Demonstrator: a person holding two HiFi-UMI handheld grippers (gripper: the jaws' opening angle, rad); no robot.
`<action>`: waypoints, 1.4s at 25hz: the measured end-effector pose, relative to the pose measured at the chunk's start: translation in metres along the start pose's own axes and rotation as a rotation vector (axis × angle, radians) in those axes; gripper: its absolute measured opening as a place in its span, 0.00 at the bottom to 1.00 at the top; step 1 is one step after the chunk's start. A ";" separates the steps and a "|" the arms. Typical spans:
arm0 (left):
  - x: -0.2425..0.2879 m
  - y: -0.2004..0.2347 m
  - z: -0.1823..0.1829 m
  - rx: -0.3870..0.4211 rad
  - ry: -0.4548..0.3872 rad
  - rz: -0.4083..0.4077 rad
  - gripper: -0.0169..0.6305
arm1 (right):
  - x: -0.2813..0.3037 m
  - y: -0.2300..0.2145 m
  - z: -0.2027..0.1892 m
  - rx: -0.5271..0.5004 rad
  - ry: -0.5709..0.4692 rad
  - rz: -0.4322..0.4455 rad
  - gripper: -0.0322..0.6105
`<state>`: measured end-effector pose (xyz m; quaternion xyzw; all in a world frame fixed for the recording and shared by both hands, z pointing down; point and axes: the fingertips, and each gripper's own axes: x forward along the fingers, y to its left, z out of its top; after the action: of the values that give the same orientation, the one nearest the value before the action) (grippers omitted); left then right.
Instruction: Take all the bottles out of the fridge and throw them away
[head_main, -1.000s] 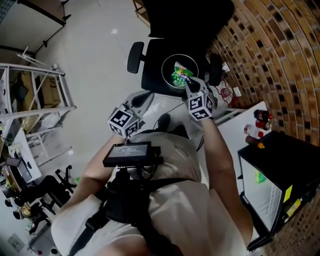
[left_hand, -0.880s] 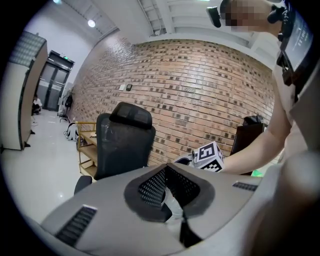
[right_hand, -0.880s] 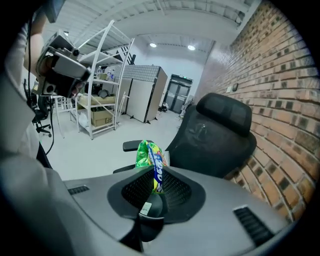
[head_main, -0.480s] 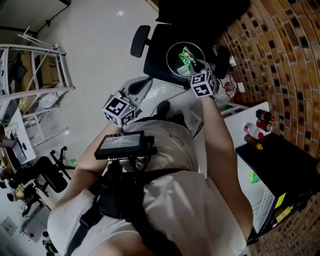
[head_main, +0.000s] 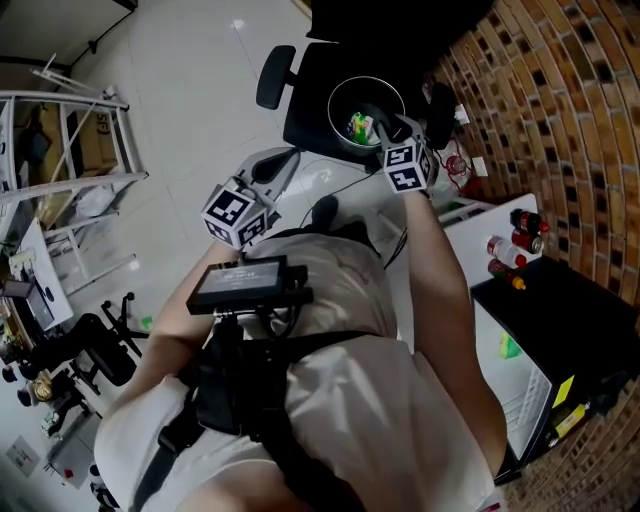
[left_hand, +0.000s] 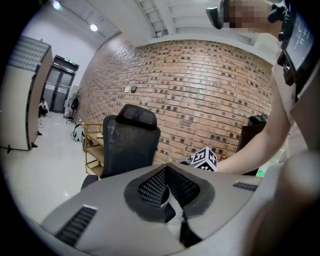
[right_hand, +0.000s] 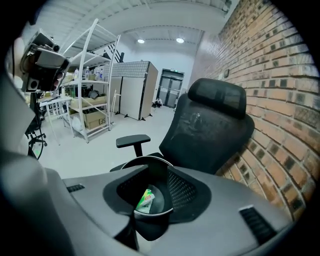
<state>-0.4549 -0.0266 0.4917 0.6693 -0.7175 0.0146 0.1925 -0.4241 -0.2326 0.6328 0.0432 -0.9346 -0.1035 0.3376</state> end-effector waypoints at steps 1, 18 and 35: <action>0.001 -0.002 0.000 0.001 -0.001 -0.004 0.03 | -0.003 -0.001 0.001 0.000 -0.006 -0.005 0.25; 0.020 -0.025 0.015 0.048 -0.020 -0.166 0.03 | -0.081 0.013 0.049 0.081 -0.180 -0.066 0.05; 0.080 -0.122 0.015 0.130 0.036 -0.526 0.03 | -0.218 0.026 0.040 0.246 -0.285 -0.261 0.05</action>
<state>-0.3430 -0.1196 0.4725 0.8433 -0.5130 0.0220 0.1588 -0.2823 -0.1680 0.4731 0.1894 -0.9649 -0.0364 0.1780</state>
